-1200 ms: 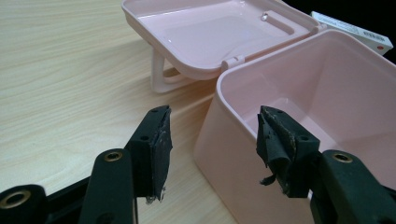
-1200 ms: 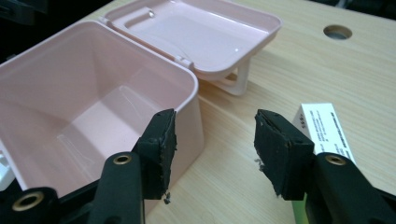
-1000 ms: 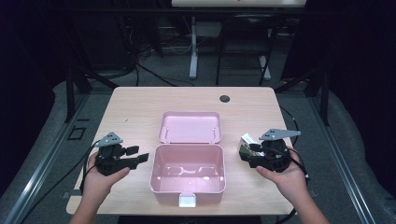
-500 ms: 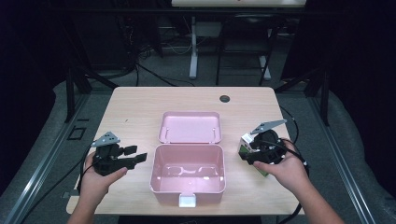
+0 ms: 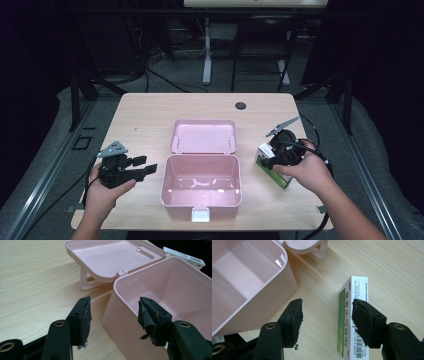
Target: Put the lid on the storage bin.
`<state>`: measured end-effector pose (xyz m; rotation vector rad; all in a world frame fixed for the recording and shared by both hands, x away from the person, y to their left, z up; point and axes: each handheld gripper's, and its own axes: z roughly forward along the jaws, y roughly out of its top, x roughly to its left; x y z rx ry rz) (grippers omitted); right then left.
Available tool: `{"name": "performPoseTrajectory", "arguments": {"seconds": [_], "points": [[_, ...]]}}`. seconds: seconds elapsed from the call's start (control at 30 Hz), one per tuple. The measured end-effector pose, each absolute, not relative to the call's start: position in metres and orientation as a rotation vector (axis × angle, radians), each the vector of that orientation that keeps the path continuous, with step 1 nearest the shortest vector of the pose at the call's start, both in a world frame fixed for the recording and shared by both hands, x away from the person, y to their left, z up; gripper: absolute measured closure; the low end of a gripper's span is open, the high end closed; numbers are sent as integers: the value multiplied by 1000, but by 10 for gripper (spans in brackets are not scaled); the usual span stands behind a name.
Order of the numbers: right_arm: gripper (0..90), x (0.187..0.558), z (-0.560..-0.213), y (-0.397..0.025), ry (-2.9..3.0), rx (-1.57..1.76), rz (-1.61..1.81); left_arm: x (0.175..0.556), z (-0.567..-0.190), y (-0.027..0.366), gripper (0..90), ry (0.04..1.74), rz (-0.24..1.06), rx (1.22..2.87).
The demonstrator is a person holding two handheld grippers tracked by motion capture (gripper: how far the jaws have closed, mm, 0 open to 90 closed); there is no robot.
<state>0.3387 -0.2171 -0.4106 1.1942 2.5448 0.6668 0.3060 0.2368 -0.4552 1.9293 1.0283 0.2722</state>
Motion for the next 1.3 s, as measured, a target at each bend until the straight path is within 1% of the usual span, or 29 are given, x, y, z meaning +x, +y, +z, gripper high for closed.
{"name": "performPoseTrajectory", "arguments": {"seconds": [0.07, 0.13, 0.6, 1.03, 1.3], "points": [[404, 341, -411, -217, 2553, 1192, 646, 306, -456, 236, 440, 1030, 277, 1924], [375, 344, -411, -218, 2564, 1202, 623, 306, -456, 236, 440, 1029, 277, 1928], [352, 362, -415, -235, 2552, 1286, 536, 306, -456, 238, 439, 1042, 276, 1921], [352, 378, -419, -246, 2551, 1344, 439, 307, -457, 237, 439, 1043, 271, 1926], [351, 387, -426, -243, 2580, 1339, 372, 307, -457, 237, 440, 1034, 270, 1929]]}}
